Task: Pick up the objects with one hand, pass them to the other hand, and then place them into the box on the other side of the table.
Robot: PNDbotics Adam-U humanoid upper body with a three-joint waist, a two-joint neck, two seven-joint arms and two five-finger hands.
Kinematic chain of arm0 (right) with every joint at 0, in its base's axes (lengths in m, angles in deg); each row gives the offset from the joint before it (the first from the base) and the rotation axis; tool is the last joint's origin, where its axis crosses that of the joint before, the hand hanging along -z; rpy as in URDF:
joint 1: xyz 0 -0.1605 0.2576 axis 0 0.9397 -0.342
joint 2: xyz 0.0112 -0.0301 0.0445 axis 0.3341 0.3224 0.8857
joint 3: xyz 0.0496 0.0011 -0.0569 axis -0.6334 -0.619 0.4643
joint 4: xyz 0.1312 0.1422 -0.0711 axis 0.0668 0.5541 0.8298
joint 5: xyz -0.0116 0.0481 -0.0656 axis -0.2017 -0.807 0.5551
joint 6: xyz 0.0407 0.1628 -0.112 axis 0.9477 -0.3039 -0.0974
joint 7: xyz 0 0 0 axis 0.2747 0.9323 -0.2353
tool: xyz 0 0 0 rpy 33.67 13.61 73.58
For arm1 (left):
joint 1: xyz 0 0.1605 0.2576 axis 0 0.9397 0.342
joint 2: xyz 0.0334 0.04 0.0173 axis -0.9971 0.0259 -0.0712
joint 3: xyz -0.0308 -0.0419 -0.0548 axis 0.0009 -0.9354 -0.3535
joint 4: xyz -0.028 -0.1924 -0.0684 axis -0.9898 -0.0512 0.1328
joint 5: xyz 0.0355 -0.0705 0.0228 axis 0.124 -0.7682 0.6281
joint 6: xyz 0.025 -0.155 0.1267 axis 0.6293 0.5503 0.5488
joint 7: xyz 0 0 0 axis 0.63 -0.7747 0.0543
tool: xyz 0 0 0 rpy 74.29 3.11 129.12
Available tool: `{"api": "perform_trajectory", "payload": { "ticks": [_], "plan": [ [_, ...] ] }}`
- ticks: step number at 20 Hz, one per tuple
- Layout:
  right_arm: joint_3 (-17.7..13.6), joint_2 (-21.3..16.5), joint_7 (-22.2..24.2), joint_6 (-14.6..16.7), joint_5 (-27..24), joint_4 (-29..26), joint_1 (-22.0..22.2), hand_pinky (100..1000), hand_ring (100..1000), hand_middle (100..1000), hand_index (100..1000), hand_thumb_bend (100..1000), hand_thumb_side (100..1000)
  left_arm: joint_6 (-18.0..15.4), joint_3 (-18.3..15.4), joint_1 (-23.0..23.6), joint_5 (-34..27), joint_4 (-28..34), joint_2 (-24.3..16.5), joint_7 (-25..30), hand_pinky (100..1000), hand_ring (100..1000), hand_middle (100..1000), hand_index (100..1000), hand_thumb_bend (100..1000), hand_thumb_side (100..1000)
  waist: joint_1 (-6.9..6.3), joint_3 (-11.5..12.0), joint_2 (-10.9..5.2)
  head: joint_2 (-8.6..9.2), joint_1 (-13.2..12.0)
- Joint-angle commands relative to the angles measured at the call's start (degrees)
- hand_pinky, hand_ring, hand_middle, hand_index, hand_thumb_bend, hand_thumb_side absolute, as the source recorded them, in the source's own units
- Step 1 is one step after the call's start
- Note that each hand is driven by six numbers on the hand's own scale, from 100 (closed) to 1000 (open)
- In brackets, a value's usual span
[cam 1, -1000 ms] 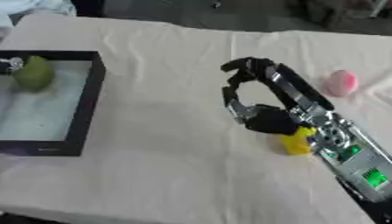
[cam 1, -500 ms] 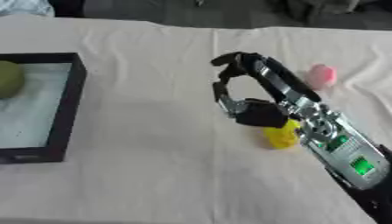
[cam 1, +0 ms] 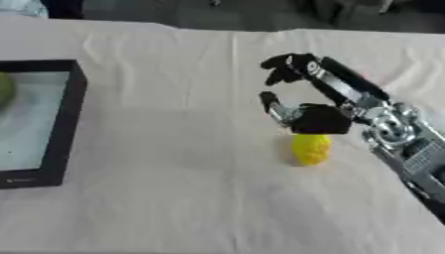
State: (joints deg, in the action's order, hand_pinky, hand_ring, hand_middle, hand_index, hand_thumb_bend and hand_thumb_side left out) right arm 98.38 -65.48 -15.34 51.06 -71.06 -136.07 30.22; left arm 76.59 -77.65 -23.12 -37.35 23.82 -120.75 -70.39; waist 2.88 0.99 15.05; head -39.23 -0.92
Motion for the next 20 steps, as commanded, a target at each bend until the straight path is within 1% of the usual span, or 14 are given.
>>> {"api": "perform_trajectory", "payload": {
  "ticks": [1, 4, 6, 8, 11, 14, 17, 20],
  "plan": [
    [-2.0, -5.9, 4.4, -1.9, -0.4, -3.8, -0.2, 853, 808, 715, 876, 219, 436, 0.0, -0.5, -0.3, -0.2, 1.0, -1.8, -0.4, 720, 739, 721, 812, 254, 555, -0.28, -0.1, -1.41, -0.23, -0.1],
    [-4.0, -9.4, 6.4, -2.1, -0.4, -4.6, 0.5, 856, 811, 720, 875, 236, 431, 0.1, -0.4, -0.3, -0.2, 1.0, -1.8, -0.4, 720, 739, 720, 811, 254, 563, -0.29, -0.1, -1.30, -0.25, 0.0],
    [-5.5, -10.9, 7.0, -1.8, -0.7, -3.0, 0.8, 858, 812, 723, 875, 244, 424, 0.1, -0.4, -0.3, -0.2, 1.0, -1.8, -0.4, 720, 739, 719, 810, 253, 566, -0.31, -0.1, -1.24, -0.17, 0.3],
    [-6.9, -11.9, 7.5, -0.6, -0.5, -0.4, 0.7, 863, 817, 730, 874, 252, 420, 0.2, -0.4, -0.3, -0.2, 1.1, -1.8, -0.4, 721, 739, 719, 810, 252, 568, -0.36, -0.1, -1.18, -0.09, 0.8],
    [-8.2, -12.4, 9.7, 2.3, 0.0, 5.1, -0.5, 870, 830, 749, 879, 265, 416, 0.2, -0.3, -0.3, -0.2, 1.1, -1.7, -0.4, 720, 739, 719, 810, 250, 570, -0.45, 0.0, -1.12, -0.05, 1.5],
    [-8.7, -12.5, 13.3, 6.0, 2.2, 11.3, -2.5, 881, 851, 783, 886, 286, 408, 0.2, -0.3, -0.3, -0.3, 1.2, -1.7, -0.4, 725, 739, 718, 809, 249, 572, -0.57, 0.0, -1.10, 0.03, 2.2],
    [-9.2, -11.8, 16.7, 9.4, 5.4, 17.9, -4.8, 890, 866, 806, 890, 314, 373, 0.1, -0.3, -0.3, -0.3, 1.3, -1.6, -0.5, 727, 739, 718, 808, 247, 572, -0.70, -0.1, -1.09, 0.07, 3.2],
    [-9.9, -10.3, 18.4, 12.0, 8.4, 24.2, -6.8, 896, 875, 815, 892, 349, 325, 0.0, -0.3, -0.4, -0.5, 1.6, -1.5, -0.6, 727, 738, 717, 808, 243, 573, -0.86, 0.0, -1.04, 0.21, 4.4]
  ]
}}
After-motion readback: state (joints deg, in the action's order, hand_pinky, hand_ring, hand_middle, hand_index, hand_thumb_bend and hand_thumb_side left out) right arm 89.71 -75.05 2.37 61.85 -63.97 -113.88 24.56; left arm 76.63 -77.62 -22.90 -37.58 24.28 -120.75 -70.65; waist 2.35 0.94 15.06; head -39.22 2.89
